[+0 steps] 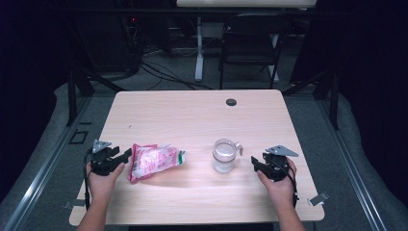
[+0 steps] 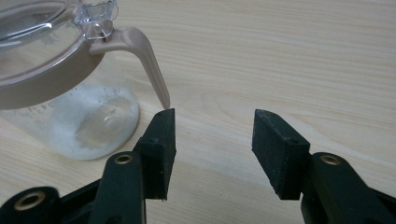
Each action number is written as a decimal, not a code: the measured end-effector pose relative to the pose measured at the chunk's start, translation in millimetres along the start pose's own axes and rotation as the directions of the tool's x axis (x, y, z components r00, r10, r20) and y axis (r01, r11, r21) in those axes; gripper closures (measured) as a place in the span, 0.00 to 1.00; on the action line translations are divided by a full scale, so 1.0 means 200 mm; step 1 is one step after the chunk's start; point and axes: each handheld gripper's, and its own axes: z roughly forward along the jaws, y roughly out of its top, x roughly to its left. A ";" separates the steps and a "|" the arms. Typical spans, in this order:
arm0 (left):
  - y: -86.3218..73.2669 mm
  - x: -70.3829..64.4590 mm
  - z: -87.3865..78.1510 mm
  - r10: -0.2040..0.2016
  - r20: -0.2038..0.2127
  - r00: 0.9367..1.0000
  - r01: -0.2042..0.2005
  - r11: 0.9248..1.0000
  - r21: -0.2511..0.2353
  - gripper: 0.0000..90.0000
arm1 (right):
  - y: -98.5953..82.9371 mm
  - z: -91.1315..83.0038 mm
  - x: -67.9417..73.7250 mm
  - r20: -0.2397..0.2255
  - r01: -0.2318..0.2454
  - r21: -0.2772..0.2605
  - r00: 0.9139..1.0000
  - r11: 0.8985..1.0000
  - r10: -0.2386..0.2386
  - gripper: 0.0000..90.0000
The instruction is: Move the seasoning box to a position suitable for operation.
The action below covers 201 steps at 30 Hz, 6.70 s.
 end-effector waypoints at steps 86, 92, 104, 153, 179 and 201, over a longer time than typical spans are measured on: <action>-0.09 -0.13 -0.15 0.074 0.037 0.997 -0.073 0.997 -0.024 0.51 | 0.10 0.23 0.27 -0.136 0.147 0.079 0.981 0.986 -0.136 0.95; -0.09 -0.27 -0.13 0.164 0.104 0.981 -0.163 0.986 -0.020 0.51 | 0.08 0.20 0.36 -0.168 0.183 0.071 0.971 0.981 -0.169 0.95; -0.09 -0.44 -0.14 0.239 0.149 0.959 -0.236 0.971 -0.041 0.53 | 0.05 0.19 0.51 -0.223 0.201 0.067 0.958 0.977 -0.181 0.95; 0.00 -0.78 -0.16 0.354 0.405 0.843 -0.361 0.930 -0.060 1.00 | 0.16 -0.17 0.46 -0.306 0.137 0.009 0.943 0.991 -0.127 0.83; -0.11 -0.92 -0.15 0.409 0.487 0.771 -0.470 0.883 0.003 1.00 | 0.21 -0.07 0.50 -0.343 0.132 0.007 0.932 0.991 -0.121 0.88; -0.15 -0.95 -0.14 0.438 0.506 0.743 -0.523 0.852 0.030 1.00 | 0.19 -0.06 0.50 -0.367 0.103 0.004 0.926 0.995 -0.095 0.93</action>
